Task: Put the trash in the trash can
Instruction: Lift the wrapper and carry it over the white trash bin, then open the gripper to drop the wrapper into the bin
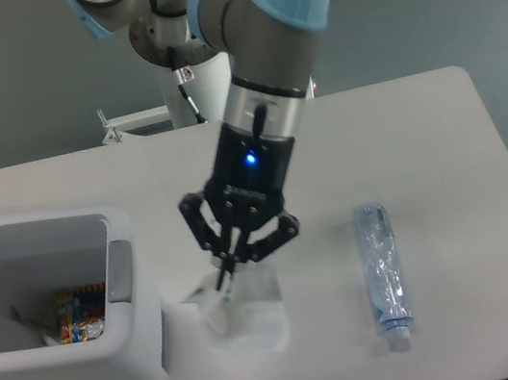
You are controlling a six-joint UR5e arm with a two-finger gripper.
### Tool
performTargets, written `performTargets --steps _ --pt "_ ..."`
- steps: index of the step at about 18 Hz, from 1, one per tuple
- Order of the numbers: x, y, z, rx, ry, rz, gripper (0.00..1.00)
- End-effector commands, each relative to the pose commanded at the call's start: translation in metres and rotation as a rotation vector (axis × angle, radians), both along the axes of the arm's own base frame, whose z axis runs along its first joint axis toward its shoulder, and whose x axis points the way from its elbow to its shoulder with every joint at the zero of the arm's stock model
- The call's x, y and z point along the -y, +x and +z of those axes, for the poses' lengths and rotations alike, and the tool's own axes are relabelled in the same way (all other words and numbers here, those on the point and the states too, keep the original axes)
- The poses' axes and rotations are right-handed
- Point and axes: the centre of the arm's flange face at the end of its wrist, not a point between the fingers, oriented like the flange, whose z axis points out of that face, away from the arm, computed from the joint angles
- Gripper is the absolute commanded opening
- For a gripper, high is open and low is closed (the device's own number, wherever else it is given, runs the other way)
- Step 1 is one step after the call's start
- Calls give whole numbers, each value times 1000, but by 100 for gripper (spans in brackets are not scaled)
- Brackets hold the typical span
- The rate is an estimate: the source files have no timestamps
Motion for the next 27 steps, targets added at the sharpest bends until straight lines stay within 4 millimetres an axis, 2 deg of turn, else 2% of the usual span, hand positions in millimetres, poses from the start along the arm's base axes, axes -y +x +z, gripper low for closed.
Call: performTargets --steps 3,6,7,8,9,10,11,12,14,15,24,26,27 --pt "-7 28 16 61 4 30 4" --pt "-15 65 22 89 1 5 4" --pt "-18 75 23 91 0 -10 6" --pt "-21 84 24 94 -2 -20 13" --pt "-24 91 23 93 -2 -31 25" --pt "-26 94 19 96 -7 -38 42" --pt "-29 101 15 94 -12 -53 71" --pt "-31 105 11 94 -15 -63 86" --pt "-33 110 3 97 -26 -72 97" --pt "-33 110 2 98 -27 -72 100" --pt "-35 108 1 91 -25 -73 100" --pt "-33 97 3 84 -22 -61 100" --pt "-29 81 1 79 -20 -41 100"
